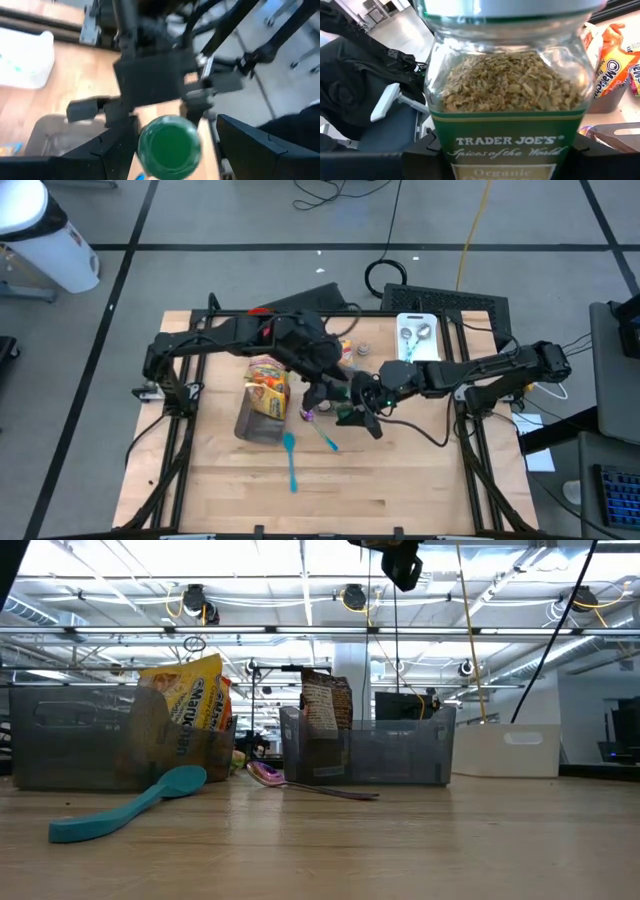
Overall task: Pick & Place Food Item
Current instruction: Put the green spice bottle into the right black bin
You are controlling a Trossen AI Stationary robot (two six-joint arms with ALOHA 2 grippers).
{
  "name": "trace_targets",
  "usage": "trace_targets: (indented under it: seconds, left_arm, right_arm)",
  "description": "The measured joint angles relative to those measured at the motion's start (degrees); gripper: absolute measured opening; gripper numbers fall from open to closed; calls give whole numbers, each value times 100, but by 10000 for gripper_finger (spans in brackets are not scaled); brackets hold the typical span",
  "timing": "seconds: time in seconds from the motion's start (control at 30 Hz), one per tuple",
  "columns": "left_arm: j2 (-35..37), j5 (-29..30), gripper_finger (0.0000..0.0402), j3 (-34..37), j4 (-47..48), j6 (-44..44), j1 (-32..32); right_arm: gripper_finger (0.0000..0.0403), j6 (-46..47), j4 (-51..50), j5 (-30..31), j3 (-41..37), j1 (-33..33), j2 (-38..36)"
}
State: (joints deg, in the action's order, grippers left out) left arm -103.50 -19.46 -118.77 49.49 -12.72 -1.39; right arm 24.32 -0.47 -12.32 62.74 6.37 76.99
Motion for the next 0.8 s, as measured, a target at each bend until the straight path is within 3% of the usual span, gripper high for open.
trace_targets:
  seconds: [0.17,0.8]
  left_arm:
    - [-262,70,279,-329,463,-23,-2]
    - [-379,-240,273,-338,756,-412,-160]
  right_arm:
    - [193,-44,20,3,0,-4,0]
    - [193,-104,23,30,-2,-9,9]
